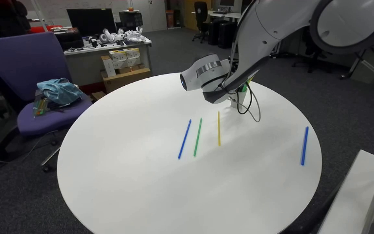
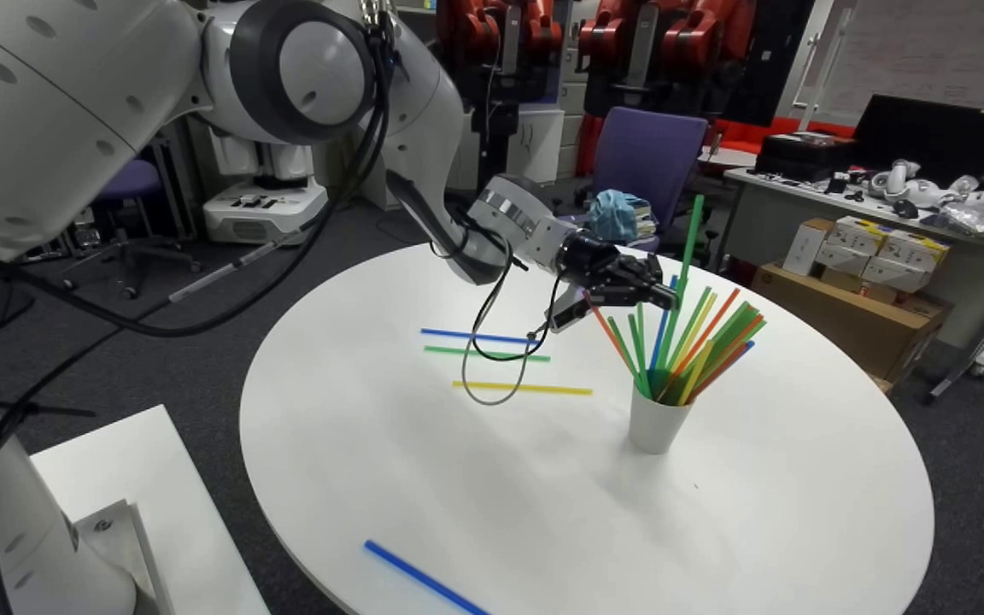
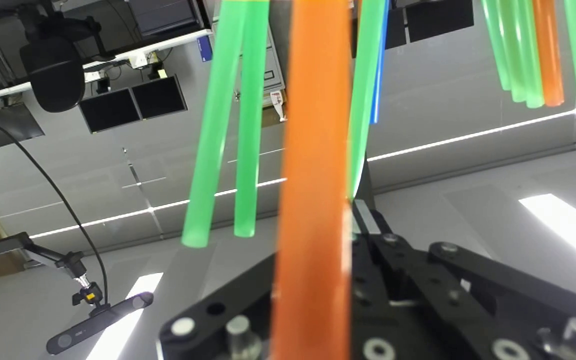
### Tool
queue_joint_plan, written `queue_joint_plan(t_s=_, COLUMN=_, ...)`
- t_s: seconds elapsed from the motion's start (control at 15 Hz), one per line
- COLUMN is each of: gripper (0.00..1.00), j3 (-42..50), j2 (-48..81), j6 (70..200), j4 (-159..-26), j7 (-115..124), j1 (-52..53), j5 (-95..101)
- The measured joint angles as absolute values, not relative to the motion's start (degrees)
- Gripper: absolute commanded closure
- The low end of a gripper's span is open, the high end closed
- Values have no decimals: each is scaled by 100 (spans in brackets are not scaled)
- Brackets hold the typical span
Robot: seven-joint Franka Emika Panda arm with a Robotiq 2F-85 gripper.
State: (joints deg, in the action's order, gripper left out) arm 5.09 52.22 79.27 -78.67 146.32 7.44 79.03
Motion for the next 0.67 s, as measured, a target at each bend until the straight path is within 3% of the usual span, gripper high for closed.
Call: queue_joint_plan(t_s=0.67, gripper=100, j3=509, j2=5259, j6=7635, j4=-7701, j7=14838, j1=801, j5=7903)
